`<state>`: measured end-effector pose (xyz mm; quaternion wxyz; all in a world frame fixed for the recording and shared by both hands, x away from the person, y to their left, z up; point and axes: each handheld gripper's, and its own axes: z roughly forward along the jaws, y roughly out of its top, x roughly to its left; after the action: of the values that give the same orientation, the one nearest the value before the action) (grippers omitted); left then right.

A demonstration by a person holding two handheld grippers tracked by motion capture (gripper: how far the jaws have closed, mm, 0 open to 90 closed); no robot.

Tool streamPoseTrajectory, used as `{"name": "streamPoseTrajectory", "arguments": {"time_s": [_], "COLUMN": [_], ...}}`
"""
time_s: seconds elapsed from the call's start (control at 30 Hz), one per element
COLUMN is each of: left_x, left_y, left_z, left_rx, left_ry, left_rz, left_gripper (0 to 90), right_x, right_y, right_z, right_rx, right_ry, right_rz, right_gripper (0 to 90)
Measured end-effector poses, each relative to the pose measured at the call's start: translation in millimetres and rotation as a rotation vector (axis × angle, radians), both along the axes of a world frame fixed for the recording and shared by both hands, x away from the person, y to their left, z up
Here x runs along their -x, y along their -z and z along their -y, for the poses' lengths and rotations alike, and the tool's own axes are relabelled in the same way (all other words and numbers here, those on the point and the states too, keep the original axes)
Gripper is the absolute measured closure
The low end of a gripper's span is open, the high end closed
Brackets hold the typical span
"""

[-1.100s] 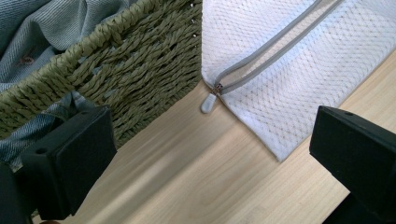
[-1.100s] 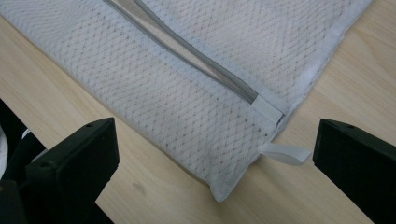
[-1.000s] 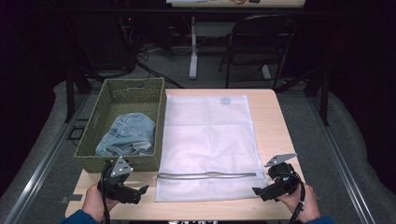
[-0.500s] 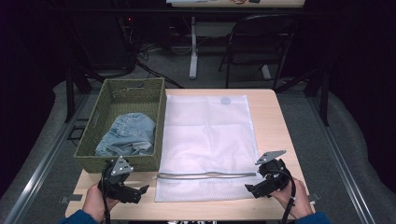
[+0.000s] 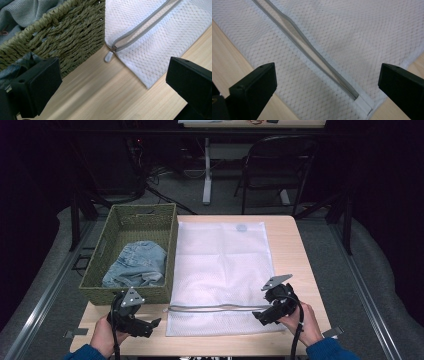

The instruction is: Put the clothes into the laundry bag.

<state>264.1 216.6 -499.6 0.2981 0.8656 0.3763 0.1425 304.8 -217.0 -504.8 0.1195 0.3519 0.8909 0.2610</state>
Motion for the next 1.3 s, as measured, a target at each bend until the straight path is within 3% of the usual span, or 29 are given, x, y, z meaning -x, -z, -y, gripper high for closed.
{"name": "streamPoseTrajectory", "arguments": {"time_s": [0.6,0.93,1.3], "left_x": [1.5,2.0,2.5], "left_y": [-1.0,-1.0,-0.3], "left_z": [0.0,0.0,0.5], "left_rx": [0.004,0.001,0.004], "left_ry": [0.01,0.009,0.015], "left_rz": [0.005,0.01,0.006], "left_gripper": [0.0,0.0,0.0], "right_x": [-40.2,-49.3,-60.6], "right_y": [22.2,30.4,45.7], "right_z": [-55.8,-71.5,-88.0], "right_rx": [0.074,0.094,0.109], "right_ry": [-0.114,-0.148,-0.187], "right_rz": [-0.035,-0.04,-0.09], "right_gripper": [4.4,10.6,17.9]}}
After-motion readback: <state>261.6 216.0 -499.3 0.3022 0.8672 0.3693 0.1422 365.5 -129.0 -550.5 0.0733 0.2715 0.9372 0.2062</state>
